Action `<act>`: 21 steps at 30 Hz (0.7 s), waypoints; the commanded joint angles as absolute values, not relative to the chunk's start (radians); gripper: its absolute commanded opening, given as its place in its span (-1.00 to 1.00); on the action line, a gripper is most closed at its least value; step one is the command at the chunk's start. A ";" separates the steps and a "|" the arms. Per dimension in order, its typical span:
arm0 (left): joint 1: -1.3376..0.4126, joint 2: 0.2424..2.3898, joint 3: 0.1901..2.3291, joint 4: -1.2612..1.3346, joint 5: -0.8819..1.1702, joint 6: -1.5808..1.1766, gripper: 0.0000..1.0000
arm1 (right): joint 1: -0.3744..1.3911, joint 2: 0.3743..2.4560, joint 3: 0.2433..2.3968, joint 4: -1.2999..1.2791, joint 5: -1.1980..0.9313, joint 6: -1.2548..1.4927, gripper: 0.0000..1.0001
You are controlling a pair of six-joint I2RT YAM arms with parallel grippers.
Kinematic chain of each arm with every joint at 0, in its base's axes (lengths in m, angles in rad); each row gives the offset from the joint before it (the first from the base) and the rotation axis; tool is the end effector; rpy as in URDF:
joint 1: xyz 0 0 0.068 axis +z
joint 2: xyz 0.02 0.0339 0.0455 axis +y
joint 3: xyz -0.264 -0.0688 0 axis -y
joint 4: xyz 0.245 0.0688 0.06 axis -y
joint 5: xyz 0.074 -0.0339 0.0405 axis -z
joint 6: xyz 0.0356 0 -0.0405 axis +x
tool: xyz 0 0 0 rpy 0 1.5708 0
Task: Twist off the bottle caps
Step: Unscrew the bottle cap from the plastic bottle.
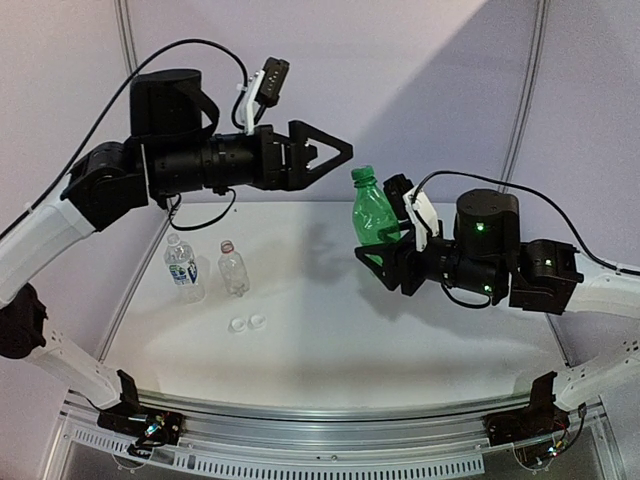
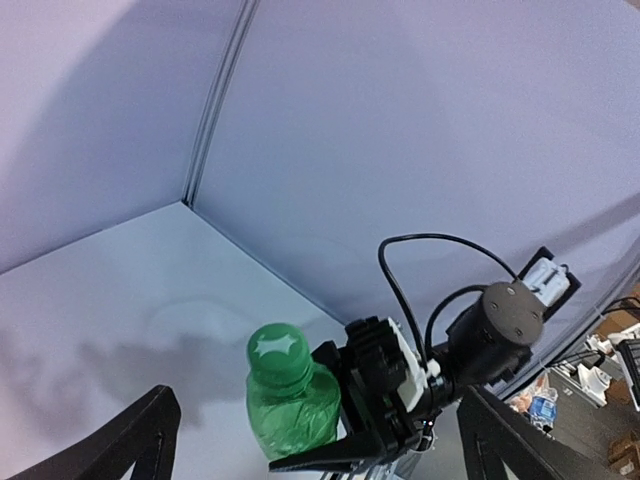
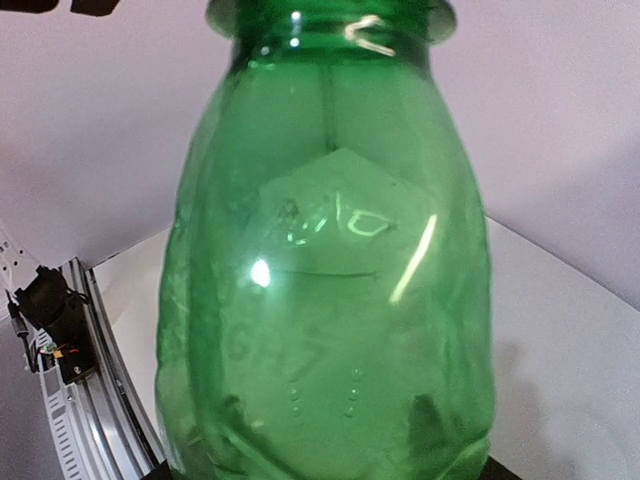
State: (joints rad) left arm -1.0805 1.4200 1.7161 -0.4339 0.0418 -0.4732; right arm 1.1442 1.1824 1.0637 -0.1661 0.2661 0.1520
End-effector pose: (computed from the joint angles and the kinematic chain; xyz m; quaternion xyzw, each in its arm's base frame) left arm 0.1426 -0.2704 0.4883 0.2385 0.7154 -0.4715 0.4572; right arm 0.1221 0.2459 0.3580 -0.3076 0.7355 0.2741 0.5379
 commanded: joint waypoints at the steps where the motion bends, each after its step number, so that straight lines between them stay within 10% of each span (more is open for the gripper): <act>1: -1.063 1.332 1.639 -0.401 0.115 -0.419 0.99 | 1.144 1.113 1.009 -0.109 0.203 0.167 -1.00; 21: -1.011 1.315 1.500 -0.190 0.569 -0.345 0.72 | 1.143 1.046 0.968 -0.026 -0.473 0.254 -1.00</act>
State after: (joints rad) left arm -1.0264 1.2667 1.4723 -0.2199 0.4950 -0.3653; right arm 1.1442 1.0145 0.9195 -0.0277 -0.3626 0.2291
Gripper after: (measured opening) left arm 0.875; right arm 0.564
